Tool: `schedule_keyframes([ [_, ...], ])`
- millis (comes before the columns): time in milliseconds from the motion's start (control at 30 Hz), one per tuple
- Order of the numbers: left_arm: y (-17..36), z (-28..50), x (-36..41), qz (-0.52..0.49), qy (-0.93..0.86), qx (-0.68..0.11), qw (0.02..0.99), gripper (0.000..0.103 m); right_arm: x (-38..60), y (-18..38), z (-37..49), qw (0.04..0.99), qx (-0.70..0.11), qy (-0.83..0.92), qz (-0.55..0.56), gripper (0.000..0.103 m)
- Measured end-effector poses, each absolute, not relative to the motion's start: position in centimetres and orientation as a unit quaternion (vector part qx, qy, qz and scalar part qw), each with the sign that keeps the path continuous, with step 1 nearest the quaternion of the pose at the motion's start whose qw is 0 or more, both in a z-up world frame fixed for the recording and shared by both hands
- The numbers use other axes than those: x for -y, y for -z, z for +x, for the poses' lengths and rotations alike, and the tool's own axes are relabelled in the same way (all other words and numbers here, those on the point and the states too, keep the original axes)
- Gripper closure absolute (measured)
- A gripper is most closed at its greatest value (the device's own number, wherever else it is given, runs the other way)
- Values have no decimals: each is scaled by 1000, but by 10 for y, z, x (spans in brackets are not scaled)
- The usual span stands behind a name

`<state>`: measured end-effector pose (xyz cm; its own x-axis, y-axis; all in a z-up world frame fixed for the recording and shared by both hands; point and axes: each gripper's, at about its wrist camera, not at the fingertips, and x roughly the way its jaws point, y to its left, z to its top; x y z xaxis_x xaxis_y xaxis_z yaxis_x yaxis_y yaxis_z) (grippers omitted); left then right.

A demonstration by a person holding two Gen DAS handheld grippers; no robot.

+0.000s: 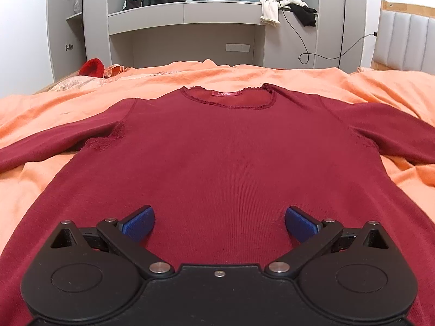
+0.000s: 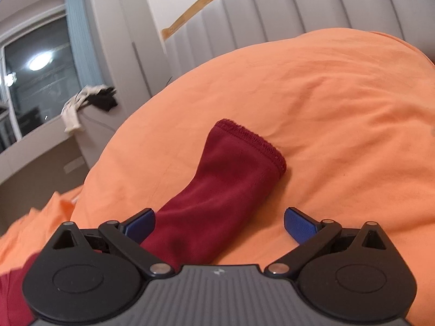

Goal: Fold small clothes
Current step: 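Grasp the sleeve cuff with the right gripper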

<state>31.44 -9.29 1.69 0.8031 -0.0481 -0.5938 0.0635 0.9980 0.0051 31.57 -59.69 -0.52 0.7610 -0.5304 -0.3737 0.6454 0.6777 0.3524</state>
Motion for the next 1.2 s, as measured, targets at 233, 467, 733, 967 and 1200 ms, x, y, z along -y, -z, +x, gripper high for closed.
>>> schedule_keyframes([
  [233, -16, 314, 93, 14, 30, -313, 949, 0, 596, 11, 311, 899, -92, 347, 250, 21],
  [467, -15, 313, 96, 20, 31, -312, 949, 0, 599, 15, 317, 892, -99, 355, 262, 88],
  [733, -19, 313, 89, 2, 36, -316, 948, 1, 558, -21, 316, 929, -52, 309, 196, 96],
  [967, -30, 311, 77, -20, 26, -305, 952, 1, 473, -59, 329, 971, -10, 227, 75, 97],
  [1200, -50, 314, 50, -78, -11, -277, 958, 1, 362, -77, 348, 992, 0, 110, -57, 97],
])
